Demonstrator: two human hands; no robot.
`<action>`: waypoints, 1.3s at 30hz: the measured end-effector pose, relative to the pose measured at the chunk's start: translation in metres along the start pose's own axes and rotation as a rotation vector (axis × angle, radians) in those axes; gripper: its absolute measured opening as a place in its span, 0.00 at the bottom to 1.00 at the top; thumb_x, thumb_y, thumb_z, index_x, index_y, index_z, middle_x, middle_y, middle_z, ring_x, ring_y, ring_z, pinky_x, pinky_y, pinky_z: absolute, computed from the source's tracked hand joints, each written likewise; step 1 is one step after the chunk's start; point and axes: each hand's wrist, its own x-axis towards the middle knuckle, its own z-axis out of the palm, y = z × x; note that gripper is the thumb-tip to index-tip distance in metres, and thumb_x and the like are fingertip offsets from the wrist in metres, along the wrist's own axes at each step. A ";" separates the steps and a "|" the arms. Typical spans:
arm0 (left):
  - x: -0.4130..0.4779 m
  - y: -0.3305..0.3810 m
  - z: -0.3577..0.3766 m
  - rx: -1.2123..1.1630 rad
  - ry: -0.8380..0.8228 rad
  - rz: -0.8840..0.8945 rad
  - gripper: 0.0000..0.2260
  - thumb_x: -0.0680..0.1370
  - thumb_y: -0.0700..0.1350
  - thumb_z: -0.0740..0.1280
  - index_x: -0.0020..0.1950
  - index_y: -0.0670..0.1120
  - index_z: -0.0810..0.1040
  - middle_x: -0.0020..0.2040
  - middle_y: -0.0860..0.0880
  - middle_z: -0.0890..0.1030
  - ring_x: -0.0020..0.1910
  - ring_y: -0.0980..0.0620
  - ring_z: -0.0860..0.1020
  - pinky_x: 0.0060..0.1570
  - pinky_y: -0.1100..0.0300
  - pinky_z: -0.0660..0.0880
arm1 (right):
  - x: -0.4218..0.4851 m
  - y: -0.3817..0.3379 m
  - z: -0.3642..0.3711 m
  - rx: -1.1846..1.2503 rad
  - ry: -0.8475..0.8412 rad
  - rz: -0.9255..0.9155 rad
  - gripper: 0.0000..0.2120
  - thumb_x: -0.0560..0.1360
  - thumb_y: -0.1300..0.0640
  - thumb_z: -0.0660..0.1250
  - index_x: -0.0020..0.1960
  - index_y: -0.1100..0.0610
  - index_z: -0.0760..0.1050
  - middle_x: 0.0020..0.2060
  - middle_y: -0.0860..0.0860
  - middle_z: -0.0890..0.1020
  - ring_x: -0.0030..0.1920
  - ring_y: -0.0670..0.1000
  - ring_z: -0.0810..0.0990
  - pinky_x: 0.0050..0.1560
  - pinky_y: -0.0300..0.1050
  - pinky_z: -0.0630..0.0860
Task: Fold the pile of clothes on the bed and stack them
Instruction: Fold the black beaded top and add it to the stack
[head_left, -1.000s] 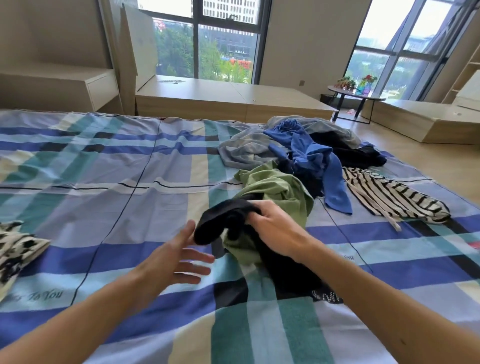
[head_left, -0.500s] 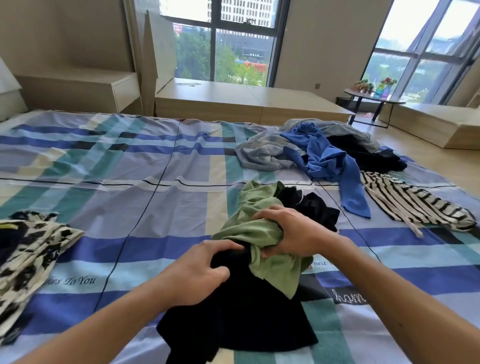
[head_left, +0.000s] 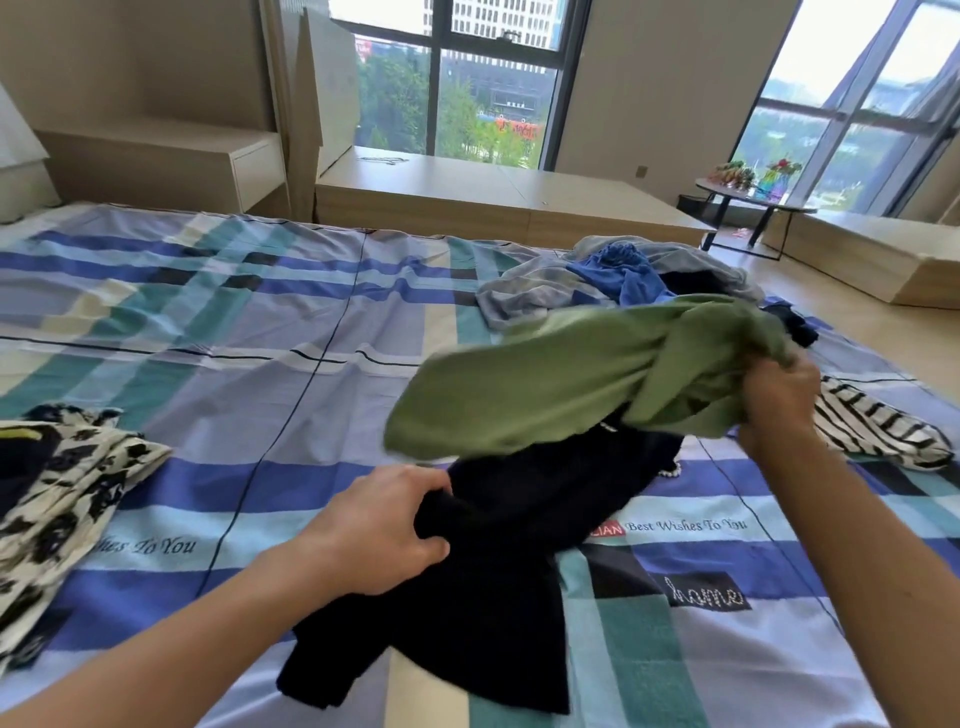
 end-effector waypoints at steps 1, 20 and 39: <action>0.001 -0.003 -0.002 0.011 0.011 -0.023 0.11 0.66 0.57 0.68 0.46 0.61 0.72 0.45 0.59 0.78 0.48 0.54 0.78 0.50 0.53 0.77 | 0.022 0.007 -0.020 0.079 0.156 0.008 0.12 0.72 0.64 0.63 0.50 0.54 0.81 0.47 0.52 0.85 0.48 0.52 0.84 0.54 0.50 0.81; 0.007 -0.023 -0.028 -0.016 0.132 -0.161 0.09 0.65 0.58 0.71 0.40 0.56 0.77 0.35 0.57 0.81 0.38 0.57 0.79 0.44 0.53 0.77 | 0.024 0.019 -0.063 -1.452 -0.182 0.257 0.33 0.62 0.25 0.66 0.50 0.53 0.78 0.46 0.55 0.82 0.47 0.58 0.81 0.57 0.57 0.78; -0.018 0.036 0.014 -0.175 -0.217 0.355 0.19 0.75 0.56 0.71 0.65 0.64 0.74 0.55 0.62 0.73 0.58 0.62 0.73 0.62 0.61 0.68 | -0.106 0.080 0.073 -1.061 -0.670 0.233 0.54 0.68 0.35 0.74 0.82 0.45 0.43 0.71 0.59 0.74 0.69 0.63 0.73 0.67 0.51 0.72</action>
